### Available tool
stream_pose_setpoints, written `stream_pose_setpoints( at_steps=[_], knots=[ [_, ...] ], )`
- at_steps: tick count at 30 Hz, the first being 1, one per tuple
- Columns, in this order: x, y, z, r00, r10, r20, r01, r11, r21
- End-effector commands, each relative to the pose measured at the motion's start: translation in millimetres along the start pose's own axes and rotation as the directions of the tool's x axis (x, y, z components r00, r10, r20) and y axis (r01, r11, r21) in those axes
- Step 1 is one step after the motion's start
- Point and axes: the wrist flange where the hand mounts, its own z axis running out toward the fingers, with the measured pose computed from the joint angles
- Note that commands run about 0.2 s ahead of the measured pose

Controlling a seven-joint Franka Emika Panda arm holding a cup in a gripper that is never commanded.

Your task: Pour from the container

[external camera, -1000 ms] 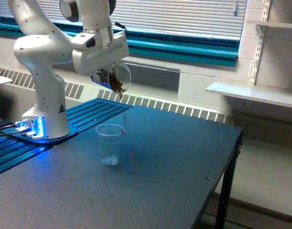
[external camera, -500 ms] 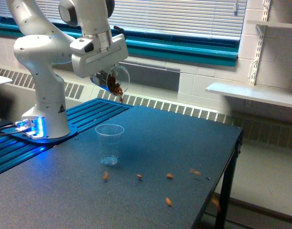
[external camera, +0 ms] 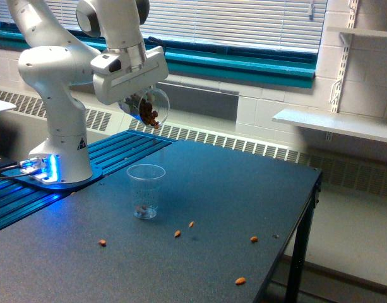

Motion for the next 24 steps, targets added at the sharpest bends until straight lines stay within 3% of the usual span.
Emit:
stream_pose_setpoints(
  at_steps=[1,24],
  knots=[
    [0.0,12.2,12.5,0.999,0.037,0.018,-0.036,0.999,-0.025],
    [5.6,23.2,14.3,0.998,0.051,0.026,-0.049,0.997,-0.052]
  ],
)
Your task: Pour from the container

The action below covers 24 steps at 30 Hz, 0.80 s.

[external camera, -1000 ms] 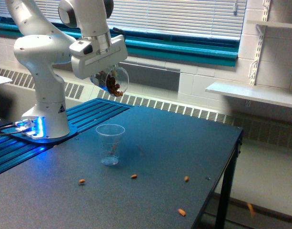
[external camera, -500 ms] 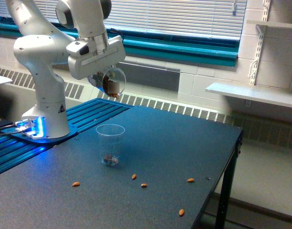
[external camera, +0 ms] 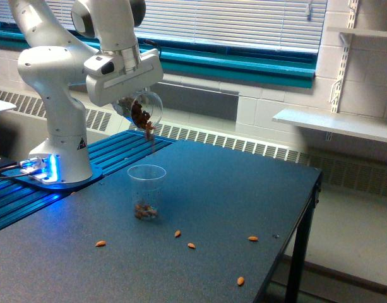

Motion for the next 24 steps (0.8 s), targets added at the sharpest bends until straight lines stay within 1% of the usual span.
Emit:
stream_pose_setpoints(
  at_steps=[1,24],
  knots=[
    [1.0,10.1,13.2,1.0,0.021,0.018,-0.02,0.999,-0.029],
    [3.7,13.7,19.1,0.999,0.028,0.041,-0.026,0.998,-0.054]
  ],
)
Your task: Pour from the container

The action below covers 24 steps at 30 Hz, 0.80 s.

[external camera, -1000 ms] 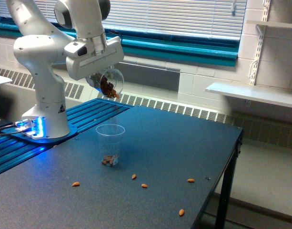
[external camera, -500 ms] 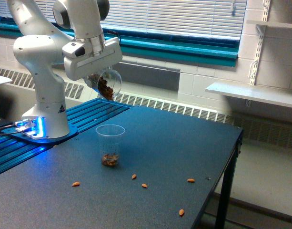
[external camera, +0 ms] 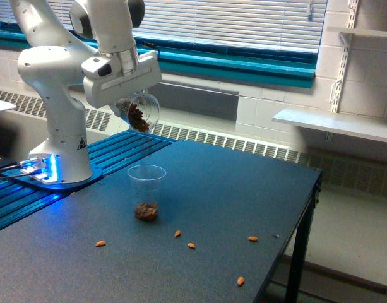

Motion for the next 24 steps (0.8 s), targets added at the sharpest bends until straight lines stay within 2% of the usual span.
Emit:
stream_pose_setpoints(
  at_steps=[1,24],
  knots=[
    [-0.4,9.1,16.0,1.0,0.009,0.028,-0.008,0.999,-0.037],
    [5.1,12.3,21.2,0.999,0.025,0.036,-0.023,0.998,-0.056]
  ],
)
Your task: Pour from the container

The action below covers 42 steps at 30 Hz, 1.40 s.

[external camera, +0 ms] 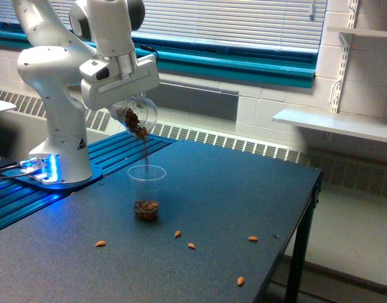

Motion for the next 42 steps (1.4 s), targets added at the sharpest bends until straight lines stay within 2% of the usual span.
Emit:
stream_pose_setpoints(
  at_steps=[1,42],
  knots=[
    [-0.2,7.5,16.1,1.0,0.008,0.026,-0.007,1.0,-0.029],
    [7.9,18.0,26.8,0.998,-0.009,0.061,0.014,0.996,-0.09]
  ],
)
